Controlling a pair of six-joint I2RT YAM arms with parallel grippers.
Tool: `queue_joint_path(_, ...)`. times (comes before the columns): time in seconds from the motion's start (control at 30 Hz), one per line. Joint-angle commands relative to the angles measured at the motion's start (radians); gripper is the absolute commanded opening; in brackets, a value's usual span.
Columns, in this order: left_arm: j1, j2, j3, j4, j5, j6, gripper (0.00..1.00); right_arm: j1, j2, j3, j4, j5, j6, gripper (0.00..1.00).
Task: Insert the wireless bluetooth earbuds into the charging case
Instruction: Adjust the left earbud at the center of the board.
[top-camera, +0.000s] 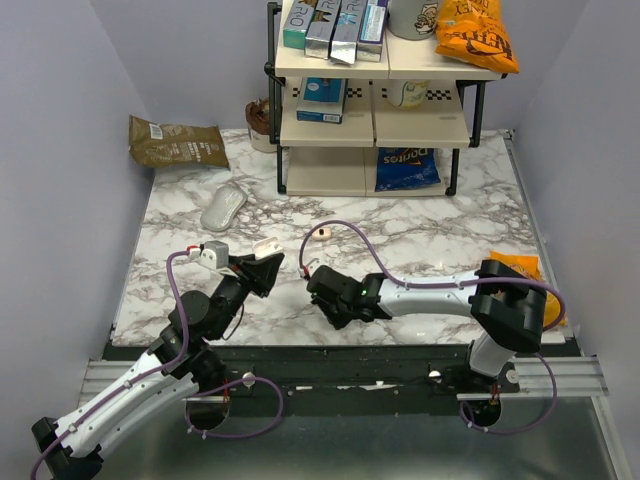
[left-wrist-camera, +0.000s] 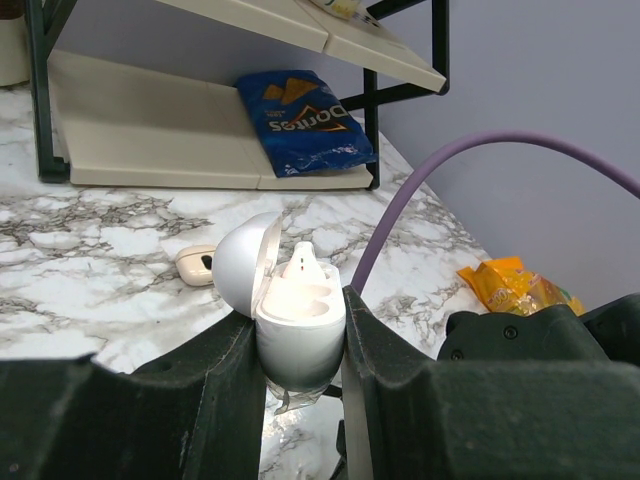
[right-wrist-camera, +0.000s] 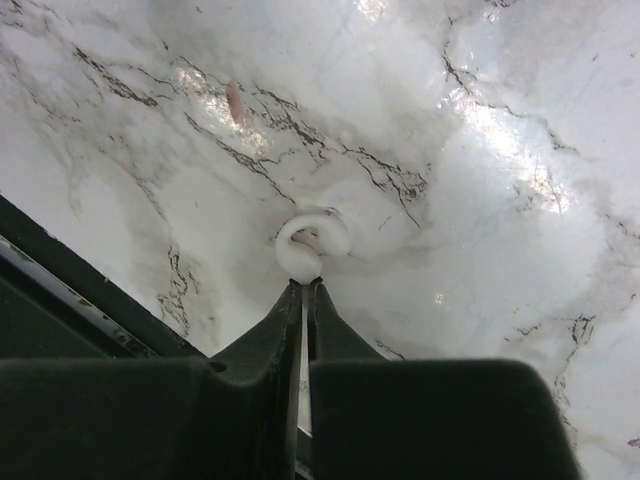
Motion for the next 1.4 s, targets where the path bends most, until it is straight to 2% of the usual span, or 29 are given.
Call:
queue_joint_path(0.0,-0.006,-0.009,-0.003,0.003,-0.015,-0.003,0.00,-0.007,-0.018,-0.004,-0.002,0.016,-0.020,0.36)
queue_joint_path(0.07,-0.005,-0.009,-0.001,0.003,-0.016,-0.003,0.00,-0.006,-0.043,-0.013,0.009,0.013,-0.020,0.52)
queue_joint_path(0.2,-0.007,-0.013,0.002,0.000,-0.021,-0.001,0.00,-0.007,-0.117,-0.025,0.032,0.022,0.000,0.59)
queue_joint_path(0.73,-0.007,-0.021,-0.003,-0.003,-0.029,-0.007,0.00,-0.005,-0.037,0.013,0.161,-0.169,0.132,0.58)
queue_joint_path(1.07,-0.007,-0.016,-0.003,-0.002,-0.026,-0.006,0.00,-0.005,0.008,0.013,0.138,-0.149,0.134,0.58)
queue_joint_path(1.37,-0.007,-0.013,-0.001,0.000,-0.027,-0.006,0.00,-0.007,-0.022,-0.032,0.124,-0.096,0.144,0.58)
